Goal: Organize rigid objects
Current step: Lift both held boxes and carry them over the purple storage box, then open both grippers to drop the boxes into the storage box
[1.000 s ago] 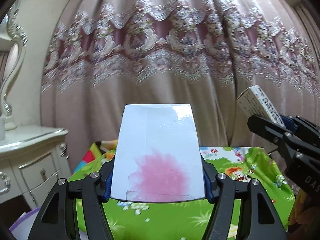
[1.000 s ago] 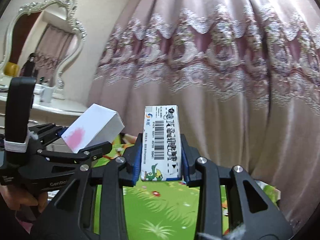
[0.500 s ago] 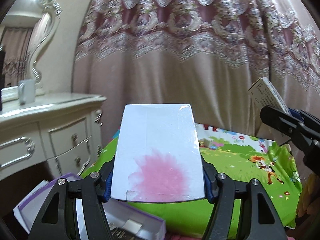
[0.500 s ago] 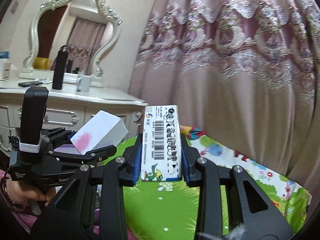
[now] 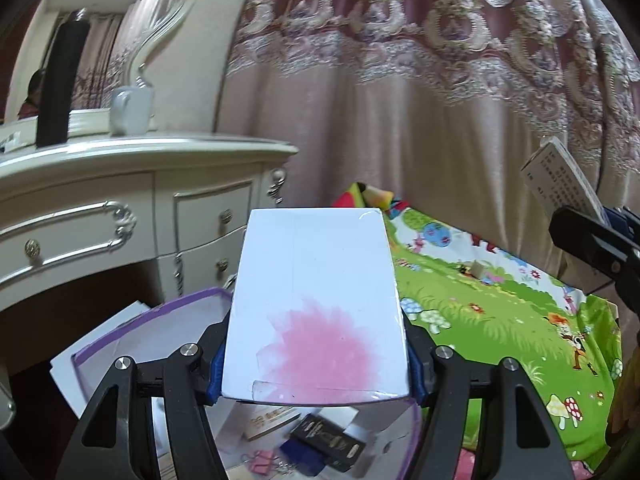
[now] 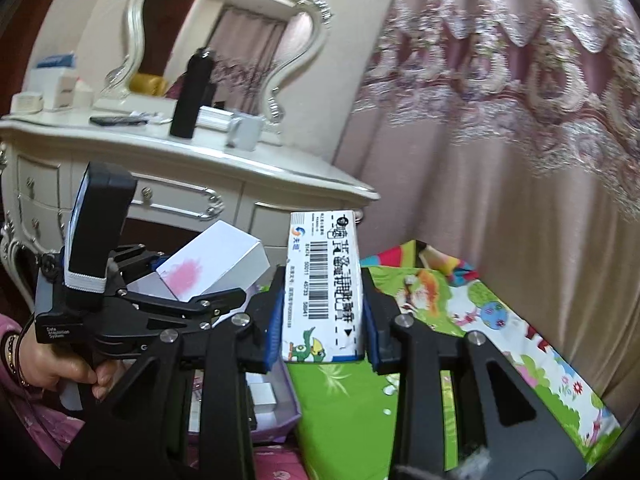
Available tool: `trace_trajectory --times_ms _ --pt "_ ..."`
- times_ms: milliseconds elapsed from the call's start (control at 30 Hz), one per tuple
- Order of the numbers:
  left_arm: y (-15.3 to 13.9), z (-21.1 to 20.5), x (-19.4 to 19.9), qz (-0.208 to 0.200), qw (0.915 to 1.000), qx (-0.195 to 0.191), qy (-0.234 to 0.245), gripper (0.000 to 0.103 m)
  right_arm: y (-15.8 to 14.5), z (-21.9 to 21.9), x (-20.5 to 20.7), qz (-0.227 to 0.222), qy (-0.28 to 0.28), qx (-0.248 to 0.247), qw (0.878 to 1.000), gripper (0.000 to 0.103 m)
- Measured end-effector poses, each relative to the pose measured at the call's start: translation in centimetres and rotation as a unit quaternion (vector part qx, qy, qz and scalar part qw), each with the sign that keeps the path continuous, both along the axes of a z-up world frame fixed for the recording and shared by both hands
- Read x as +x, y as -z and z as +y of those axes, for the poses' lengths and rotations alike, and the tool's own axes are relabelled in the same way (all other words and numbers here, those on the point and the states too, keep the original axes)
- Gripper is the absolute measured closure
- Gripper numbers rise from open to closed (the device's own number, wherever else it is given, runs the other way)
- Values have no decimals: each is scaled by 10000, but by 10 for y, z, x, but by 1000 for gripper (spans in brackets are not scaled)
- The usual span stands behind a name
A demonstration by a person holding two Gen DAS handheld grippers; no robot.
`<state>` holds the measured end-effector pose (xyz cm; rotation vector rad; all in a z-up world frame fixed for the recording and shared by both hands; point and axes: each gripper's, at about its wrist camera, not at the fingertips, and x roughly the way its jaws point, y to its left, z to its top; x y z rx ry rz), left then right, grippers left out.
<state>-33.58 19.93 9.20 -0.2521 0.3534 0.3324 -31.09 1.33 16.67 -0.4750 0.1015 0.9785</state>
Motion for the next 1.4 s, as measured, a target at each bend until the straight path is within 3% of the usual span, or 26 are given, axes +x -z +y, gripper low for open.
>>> trace_trajectory --times_ms 167,400,900,1233,1267,1333,1400 --pt "14 13 -3 214 9996 -107 -142 36 14 24 2 330 -283 -336 9985 66" --pt "42 42 -4 798 9941 -640 -357 36 44 61 12 1118 -558 -1086 9862 66" --pt "80 95 -5 1691 9745 -1251 -782 36 96 119 20 1819 -734 -2132 9571 66" --pt "90 105 -2 2061 9628 -1479 -934 34 116 125 18 2111 -1003 -2241 9461 65" --pt "90 106 0 2107 9610 -1510 -964 26 116 124 19 2145 -1019 -2208 9460 63" --pt "91 107 2 2219 9570 -1541 -1053 16 115 119 24 2270 -1033 -2079 9458 42" --pt "89 106 5 2280 9555 -1518 -1096 16 113 112 30 2429 -1023 -1890 9459 31"
